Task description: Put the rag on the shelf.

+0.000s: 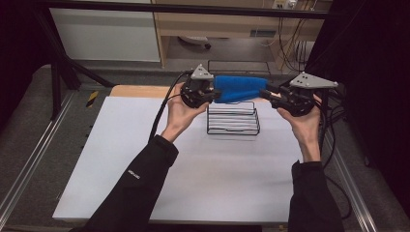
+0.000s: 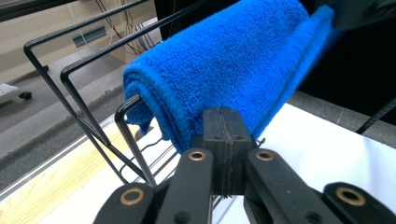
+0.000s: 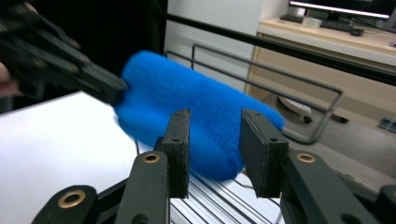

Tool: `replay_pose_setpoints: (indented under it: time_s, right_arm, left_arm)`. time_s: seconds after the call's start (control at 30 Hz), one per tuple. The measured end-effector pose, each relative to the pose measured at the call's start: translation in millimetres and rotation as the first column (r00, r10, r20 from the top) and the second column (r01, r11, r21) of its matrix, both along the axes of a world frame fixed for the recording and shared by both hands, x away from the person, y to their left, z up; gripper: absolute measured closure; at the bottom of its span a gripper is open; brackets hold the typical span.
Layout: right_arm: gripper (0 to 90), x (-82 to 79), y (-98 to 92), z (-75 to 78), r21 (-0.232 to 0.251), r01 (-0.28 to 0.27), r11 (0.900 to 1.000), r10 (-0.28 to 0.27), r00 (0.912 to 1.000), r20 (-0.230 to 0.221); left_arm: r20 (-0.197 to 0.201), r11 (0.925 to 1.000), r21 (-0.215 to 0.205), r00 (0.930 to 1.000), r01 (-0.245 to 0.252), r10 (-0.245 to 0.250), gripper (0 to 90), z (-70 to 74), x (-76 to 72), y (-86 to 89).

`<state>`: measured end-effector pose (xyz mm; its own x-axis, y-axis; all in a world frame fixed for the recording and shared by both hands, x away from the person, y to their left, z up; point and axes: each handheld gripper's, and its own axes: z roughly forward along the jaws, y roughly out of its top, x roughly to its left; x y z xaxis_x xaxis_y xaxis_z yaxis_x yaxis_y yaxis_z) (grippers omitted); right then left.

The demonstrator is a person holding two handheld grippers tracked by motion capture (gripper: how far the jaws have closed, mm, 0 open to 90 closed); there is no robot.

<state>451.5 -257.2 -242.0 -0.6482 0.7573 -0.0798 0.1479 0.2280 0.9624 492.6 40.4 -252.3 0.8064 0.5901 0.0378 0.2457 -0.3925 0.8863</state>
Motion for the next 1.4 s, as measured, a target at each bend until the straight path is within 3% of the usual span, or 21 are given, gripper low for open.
replay_pose_setpoints:
  time_s: [0.1, 0.23, 0.37, 0.6, 0.73, 1.0, 1.2, 1.4]
  right_arm:
    - [71.3, 0.2, 3.1, 0.5, 0.017, -0.019, 1.0, 0.019, 0.9996, -0.018]
    - [86.1, 2.8, 6.0, -10.2, 0.03, -0.023, 0.999, 0.026, 0.9947, -0.1]
    - [89.7, 6.0, 6.5, -27.7, 0.016, 0.002, 1.0, 0.0, 0.9881, -0.154]
    - [88.7, 12.5, 3.6, -44.1, -0.007, 0.063, 0.998, -0.063, 0.9877, -0.143]
    - [87.4, 14.3, 3.7, -46.5, -0.01, 0.069, 0.998, -0.07, 0.9891, -0.13]
    - [76.1, 1.4, 3.9, -36.4, 0.014, 0.053, 0.998, -0.051, 0.9944, -0.093]
    - [59.3, -12.5, 5.8, -26.0, 0.037, 0.048, 0.998, -0.044, 0.995, -0.09]
    - [42.7, -22.9, 7.2, -28.1, 0.061, 0.069, 0.996, -0.063, 0.9923, -0.107]
  left_arm:
    - [0.001, 1.0, 0.007, 1.0, -0.003, 0.003, 89.8, -3.7, 0.2, -0.7]
    - [0.001, 0.9999, 0.014, 1.0, -0.004, 0.004, 89.8, -8.6, 0.7, -1.0]
    - [0.002, 0.9998, 0.017, 1.0, -0.009, 0.009, 89.8, -11.9, 1.4, 0.1]
    - [-0.004, 0.9997, 0.018, 0.9999, -0.016, 0.016, 89.8, -17.9, 5.8, -1.3]
    - [0.004, 0.9999, 0.008, 0.9999, -0.015, 0.015, 89.8, -19.1, 6.3, -1.0]
    - [0.007, 1.0, 0.004, 0.9999, -0.008, 0.008, 83.9, -17.9, -3.2, 13.7]
    - [-0.008, 0.9996, 0.009, 0.9996, -0.025, 0.025, 67.9, -21.8, -13.7, 33.5]
    - [-0.036, 0.998, 0.027, 0.9977, -0.057, 0.058, 54.1, -32.5, -25.4, 58.7]
